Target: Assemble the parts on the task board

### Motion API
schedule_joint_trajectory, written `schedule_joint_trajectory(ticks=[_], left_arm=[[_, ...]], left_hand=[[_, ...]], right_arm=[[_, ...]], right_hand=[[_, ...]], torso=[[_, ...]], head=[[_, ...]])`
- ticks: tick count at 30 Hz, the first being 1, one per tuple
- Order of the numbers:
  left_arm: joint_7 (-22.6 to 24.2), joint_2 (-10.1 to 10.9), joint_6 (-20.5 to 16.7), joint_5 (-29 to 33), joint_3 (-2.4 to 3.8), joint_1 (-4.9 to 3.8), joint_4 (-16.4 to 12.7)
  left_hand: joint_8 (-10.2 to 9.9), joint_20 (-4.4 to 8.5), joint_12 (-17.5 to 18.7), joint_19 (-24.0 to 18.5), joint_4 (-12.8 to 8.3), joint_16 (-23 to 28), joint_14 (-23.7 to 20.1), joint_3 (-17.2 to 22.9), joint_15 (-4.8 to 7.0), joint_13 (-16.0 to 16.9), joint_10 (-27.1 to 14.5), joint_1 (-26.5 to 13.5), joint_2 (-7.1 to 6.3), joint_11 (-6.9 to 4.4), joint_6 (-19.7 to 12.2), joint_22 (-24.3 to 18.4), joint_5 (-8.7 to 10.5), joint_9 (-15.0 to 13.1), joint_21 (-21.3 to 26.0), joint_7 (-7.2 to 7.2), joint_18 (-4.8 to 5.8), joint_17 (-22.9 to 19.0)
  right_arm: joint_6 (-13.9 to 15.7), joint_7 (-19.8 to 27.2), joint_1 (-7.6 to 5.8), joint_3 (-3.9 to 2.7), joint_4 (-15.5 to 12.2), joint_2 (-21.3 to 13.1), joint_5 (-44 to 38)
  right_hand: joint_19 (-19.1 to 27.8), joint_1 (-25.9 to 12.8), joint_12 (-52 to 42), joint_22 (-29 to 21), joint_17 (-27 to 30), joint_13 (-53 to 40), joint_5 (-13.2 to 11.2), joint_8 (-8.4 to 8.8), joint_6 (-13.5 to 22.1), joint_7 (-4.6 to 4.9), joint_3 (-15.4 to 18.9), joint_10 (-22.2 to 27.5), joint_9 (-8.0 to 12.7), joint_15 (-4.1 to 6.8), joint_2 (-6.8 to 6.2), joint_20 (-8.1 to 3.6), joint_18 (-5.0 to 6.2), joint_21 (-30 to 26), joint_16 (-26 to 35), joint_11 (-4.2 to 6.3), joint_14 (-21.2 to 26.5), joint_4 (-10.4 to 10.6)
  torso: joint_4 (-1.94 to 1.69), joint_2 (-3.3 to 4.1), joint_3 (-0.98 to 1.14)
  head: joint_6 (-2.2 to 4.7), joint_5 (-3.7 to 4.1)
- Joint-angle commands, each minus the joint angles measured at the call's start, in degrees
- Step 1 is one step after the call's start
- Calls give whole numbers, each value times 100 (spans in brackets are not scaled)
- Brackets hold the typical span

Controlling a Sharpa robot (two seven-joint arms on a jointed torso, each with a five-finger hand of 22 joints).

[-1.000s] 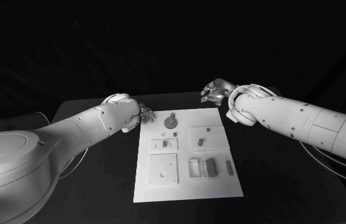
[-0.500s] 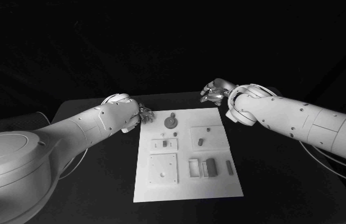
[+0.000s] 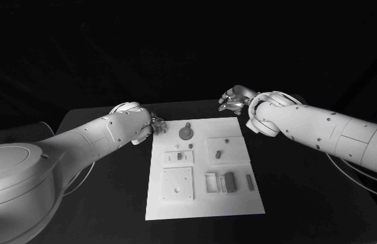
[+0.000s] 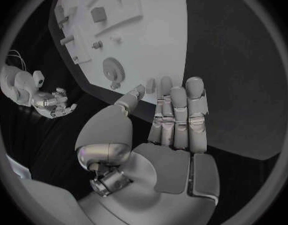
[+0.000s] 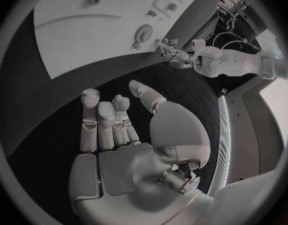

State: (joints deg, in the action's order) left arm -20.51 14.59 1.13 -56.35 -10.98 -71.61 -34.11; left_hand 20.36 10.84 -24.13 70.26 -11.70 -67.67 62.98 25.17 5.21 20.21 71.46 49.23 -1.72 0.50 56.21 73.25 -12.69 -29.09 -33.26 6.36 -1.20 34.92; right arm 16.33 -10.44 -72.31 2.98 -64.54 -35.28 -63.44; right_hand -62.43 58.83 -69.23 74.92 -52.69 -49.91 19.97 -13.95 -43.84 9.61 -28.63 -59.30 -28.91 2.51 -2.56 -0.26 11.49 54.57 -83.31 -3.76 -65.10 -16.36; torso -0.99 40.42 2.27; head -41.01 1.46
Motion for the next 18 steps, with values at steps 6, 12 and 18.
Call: schedule_joint_trajectory(ticks=[6,12,18], left_arm=[[34,-40,35,46,2,15,26],[37,-60,8,47,2,30,63],[40,-89,30,60,2,50,69]], left_hand=[[-17,4,32,57,-71,-35,38,12,22,17,41,75,73,17,52,19,-34,-13,-27,6,-428,19],[-24,1,41,61,-68,-34,41,5,19,22,38,67,71,20,50,25,-20,-15,-28,11,-423,25],[-27,1,44,62,-66,-34,42,4,18,25,37,67,75,21,48,27,-11,-15,-28,11,-422,28]], right_arm=[[-30,26,1,0,-7,8,-27],[-28,22,1,0,-15,0,-27],[-31,22,1,0,-31,-5,-27]], right_hand=[[-17,-36,-18,77,10,9,26,-40,-43,66,-37,43,9,-13,12,-20,351,-29,-8,2,17,-10],[-18,-37,-18,77,10,9,26,-40,-43,66,-37,43,10,-13,12,-20,351,-29,-8,2,17,-9],[-18,-37,-19,77,11,10,26,-41,-43,66,-38,42,10,-13,12,-20,351,-29,-8,2,17,-10]], torso=[[0,1,0],[5,9,-4],[3,8,-3]], head=[[-2,-2],[9,3],[1,11]])
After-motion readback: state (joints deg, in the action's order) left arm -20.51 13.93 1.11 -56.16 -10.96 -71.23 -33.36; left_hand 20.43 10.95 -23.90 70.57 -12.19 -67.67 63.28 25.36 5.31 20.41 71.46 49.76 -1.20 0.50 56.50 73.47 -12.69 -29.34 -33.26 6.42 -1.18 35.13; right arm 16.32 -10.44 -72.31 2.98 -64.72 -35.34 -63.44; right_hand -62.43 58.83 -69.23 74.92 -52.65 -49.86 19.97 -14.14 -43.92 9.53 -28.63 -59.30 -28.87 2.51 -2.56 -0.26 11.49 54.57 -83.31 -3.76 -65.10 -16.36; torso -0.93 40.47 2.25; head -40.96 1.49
